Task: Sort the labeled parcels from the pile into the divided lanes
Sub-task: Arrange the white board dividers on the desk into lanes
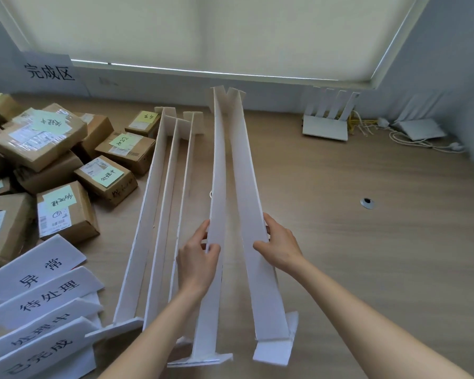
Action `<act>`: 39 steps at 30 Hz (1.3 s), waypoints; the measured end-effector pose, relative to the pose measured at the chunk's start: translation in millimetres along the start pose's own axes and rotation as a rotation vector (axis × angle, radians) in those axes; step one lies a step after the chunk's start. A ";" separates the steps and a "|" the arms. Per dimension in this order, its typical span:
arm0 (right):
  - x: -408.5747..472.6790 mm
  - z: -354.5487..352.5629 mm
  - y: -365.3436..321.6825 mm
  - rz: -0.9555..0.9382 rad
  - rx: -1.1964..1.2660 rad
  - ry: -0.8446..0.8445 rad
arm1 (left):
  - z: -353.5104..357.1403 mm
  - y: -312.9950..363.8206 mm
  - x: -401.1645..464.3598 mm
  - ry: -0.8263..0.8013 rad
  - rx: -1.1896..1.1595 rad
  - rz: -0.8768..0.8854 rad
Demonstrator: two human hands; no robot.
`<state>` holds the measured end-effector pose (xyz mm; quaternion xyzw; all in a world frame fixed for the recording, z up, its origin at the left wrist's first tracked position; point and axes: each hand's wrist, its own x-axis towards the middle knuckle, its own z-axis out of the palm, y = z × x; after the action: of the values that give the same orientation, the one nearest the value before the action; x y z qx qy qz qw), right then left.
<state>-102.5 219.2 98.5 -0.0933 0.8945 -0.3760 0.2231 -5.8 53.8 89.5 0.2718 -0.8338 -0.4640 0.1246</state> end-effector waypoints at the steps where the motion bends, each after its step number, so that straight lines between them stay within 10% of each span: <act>1: -5.5 -10.1 -1.7 -0.001 -0.006 0.021 | -0.1 9.3 -1.0 0.006 -0.002 0.021; 17: -139.3 -201.1 26.0 -0.040 0.019 0.314 | 23.5 193.4 -86.1 -0.018 0.001 0.307; 39: -357.2 -427.1 229.3 0.032 -0.009 0.510 | 206.6 376.7 -323.2 -0.146 -0.053 0.462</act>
<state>12.7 768.7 316.1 0.0176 0.9249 -0.3797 -0.0045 37.4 542.4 309.7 0.0363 -0.8682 -0.4633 0.1739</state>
